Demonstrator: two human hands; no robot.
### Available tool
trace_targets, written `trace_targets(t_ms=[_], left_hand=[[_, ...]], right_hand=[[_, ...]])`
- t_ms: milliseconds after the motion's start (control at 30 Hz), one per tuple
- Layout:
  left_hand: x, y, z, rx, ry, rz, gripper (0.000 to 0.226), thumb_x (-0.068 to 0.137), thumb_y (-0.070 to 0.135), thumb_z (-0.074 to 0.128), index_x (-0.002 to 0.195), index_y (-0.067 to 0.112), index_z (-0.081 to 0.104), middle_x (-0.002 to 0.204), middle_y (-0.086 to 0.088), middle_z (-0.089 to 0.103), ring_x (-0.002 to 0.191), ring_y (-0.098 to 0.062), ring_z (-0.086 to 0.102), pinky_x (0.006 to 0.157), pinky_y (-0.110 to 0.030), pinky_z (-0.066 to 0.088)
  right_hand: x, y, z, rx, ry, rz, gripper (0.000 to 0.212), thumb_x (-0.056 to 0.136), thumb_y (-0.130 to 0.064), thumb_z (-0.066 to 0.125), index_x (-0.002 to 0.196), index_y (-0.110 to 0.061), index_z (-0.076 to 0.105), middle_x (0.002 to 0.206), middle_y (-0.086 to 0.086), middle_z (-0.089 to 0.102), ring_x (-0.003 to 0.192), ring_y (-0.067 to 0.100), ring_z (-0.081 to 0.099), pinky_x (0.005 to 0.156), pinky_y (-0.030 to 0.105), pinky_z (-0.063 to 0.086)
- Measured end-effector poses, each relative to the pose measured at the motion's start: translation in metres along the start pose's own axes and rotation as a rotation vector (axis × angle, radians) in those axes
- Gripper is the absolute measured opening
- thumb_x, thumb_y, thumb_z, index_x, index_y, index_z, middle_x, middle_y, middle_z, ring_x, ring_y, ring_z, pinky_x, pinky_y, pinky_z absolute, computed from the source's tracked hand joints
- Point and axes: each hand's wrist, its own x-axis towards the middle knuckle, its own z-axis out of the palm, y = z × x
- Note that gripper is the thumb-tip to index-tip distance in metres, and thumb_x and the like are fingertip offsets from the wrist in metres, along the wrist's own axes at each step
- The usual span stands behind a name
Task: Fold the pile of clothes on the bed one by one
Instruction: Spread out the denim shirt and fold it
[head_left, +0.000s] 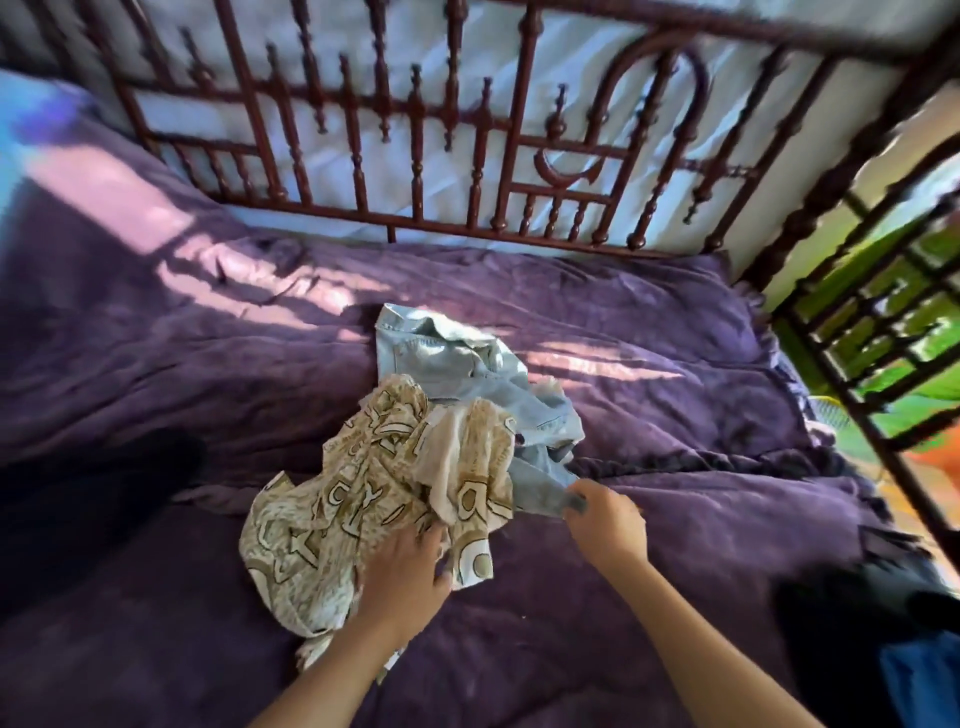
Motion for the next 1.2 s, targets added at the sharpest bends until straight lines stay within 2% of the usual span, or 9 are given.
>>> trace_targets(t_ms=[233, 367, 433, 533, 700, 833, 933, 1033, 1200], left_hand=[[-0.035, 0.070, -0.091, -0.025, 0.391, 0.053, 0.056, 0.090, 0.042, 0.051, 0.133, 0.006, 0.042, 0.138, -0.014, 0.043, 0.128, -0.031, 0.040, 0.104, -0.041, 0.036], [-0.061, 0.083, -0.135, -0.137, 0.598, 0.206, 0.045, 0.057, 0.026, 0.087, 0.087, 0.004, 0.062, 0.088, -0.012, 0.064, 0.079, -0.031, 0.064, 0.062, -0.039, 0.054], [-0.079, 0.091, -0.154, -0.216, 0.582, 0.316, 0.057, 0.066, 0.038, 0.081, 0.107, 0.005, 0.059, 0.108, -0.013, 0.061, 0.099, -0.033, 0.060, 0.078, -0.043, 0.052], [-0.107, 0.108, -0.176, -0.314, 0.368, 0.526, 0.087, 0.079, 0.059, 0.061, 0.146, 0.018, 0.022, 0.149, 0.001, 0.029, 0.137, -0.018, 0.026, 0.112, -0.034, 0.023], [-0.167, 0.151, -0.214, -0.552, 0.311, 0.836, 0.089, 0.075, 0.043, 0.074, 0.136, 0.041, 0.009, 0.136, 0.023, 0.019, 0.130, 0.001, 0.019, 0.105, -0.018, 0.016], [-0.177, 0.164, -0.220, -0.705, 0.351, 0.752, 0.080, 0.077, 0.028, 0.074, 0.142, 0.029, 0.027, 0.132, 0.018, 0.034, 0.120, 0.000, 0.032, 0.101, -0.020, 0.027], [-0.178, 0.159, -0.213, -0.628, 0.232, 0.611, 0.037, 0.077, 0.033, 0.068, 0.108, 0.013, 0.063, 0.111, -0.005, 0.065, 0.102, -0.017, 0.060, 0.085, -0.029, 0.047], [-0.186, 0.150, -0.212, -0.698, 0.213, 0.509, 0.015, 0.074, 0.030, 0.062, 0.071, 0.016, 0.060, 0.080, -0.010, 0.066, 0.078, -0.023, 0.061, 0.075, -0.039, 0.049], [-0.195, 0.138, -0.276, -0.704, 0.496, 0.429, 0.024, 0.092, 0.013, 0.056, 0.068, 0.016, 0.058, 0.066, 0.000, 0.056, 0.069, -0.020, 0.053, 0.060, -0.027, 0.040]], right_hand=[[-0.081, -0.018, -0.161, 0.283, 0.493, -0.093, 0.021, 0.084, -0.002, 0.056, 0.099, -0.004, 0.070, 0.095, 0.015, 0.070, 0.084, 0.027, 0.060, 0.066, 0.031, 0.035], [-0.127, -0.027, -0.264, 0.411, 0.826, -0.136, 0.024, 0.085, -0.001, 0.055, 0.104, -0.003, 0.070, 0.093, 0.014, 0.068, 0.083, 0.024, 0.059, 0.063, 0.020, 0.032], [-0.150, -0.035, -0.305, 0.442, 0.951, -0.198, 0.024, 0.084, -0.003, 0.055, 0.102, -0.005, 0.071, 0.098, 0.014, 0.069, 0.090, 0.025, 0.061, 0.072, 0.023, 0.038], [-0.191, -0.053, -0.349, 0.426, 1.050, -0.303, 0.025, 0.083, -0.003, 0.055, 0.102, -0.006, 0.071, 0.095, 0.008, 0.069, 0.083, 0.016, 0.055, 0.073, 0.022, 0.040], [-0.252, -0.072, -0.387, 0.381, 1.121, -0.428, 0.023, 0.082, -0.004, 0.056, 0.098, -0.011, 0.072, 0.087, -0.005, 0.061, 0.083, 0.011, 0.055, 0.073, 0.019, 0.042], [-0.289, -0.056, -0.413, 0.398, 1.240, -0.417, 0.020, 0.079, -0.006, 0.059, 0.092, -0.012, 0.074, 0.083, -0.005, 0.062, 0.070, 0.005, 0.057, 0.071, 0.019, 0.046], [-0.307, -0.032, -0.437, 0.440, 1.352, -0.376, 0.019, 0.078, -0.008, 0.061, 0.089, -0.014, 0.074, 0.079, -0.005, 0.062, 0.061, -0.005, 0.052, 0.074, 0.017, 0.047], [-0.317, -0.011, -0.452, 0.426, 1.362, -0.324, 0.015, 0.076, -0.010, 0.062, 0.080, -0.019, 0.073, 0.072, -0.008, 0.062, 0.062, -0.003, 0.052, 0.077, 0.023, 0.050], [-0.326, 0.039, -0.453, 0.454, 1.338, -0.137, 0.027, 0.078, -0.007, 0.061, 0.077, -0.029, 0.076, 0.068, -0.022, 0.063, 0.059, -0.013, 0.053, 0.060, 0.009, 0.037]])
